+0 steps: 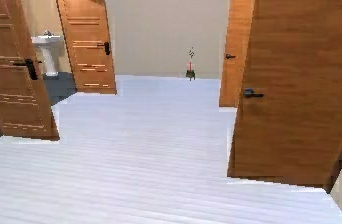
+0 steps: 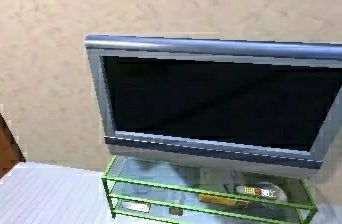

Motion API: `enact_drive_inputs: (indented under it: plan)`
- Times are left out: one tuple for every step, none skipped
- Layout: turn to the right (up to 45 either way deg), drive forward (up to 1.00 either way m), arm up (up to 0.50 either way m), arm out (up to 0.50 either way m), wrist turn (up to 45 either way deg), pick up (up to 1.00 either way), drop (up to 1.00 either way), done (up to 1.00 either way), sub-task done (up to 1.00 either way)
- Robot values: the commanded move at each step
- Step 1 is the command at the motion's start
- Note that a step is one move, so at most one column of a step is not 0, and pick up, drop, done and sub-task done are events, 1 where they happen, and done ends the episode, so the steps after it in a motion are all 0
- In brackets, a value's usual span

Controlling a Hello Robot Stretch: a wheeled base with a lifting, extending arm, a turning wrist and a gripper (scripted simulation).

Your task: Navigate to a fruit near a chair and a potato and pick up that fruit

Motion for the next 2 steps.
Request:
enact_drive_inputs:
  plan:
    - [0.0,1.0,0.0,0.0,0.0,0.0,0.0,0.0,0.0]
    - [-3.0,0.0,0.0,0.0,0.0,0.0,0.0,0.0,0.0]
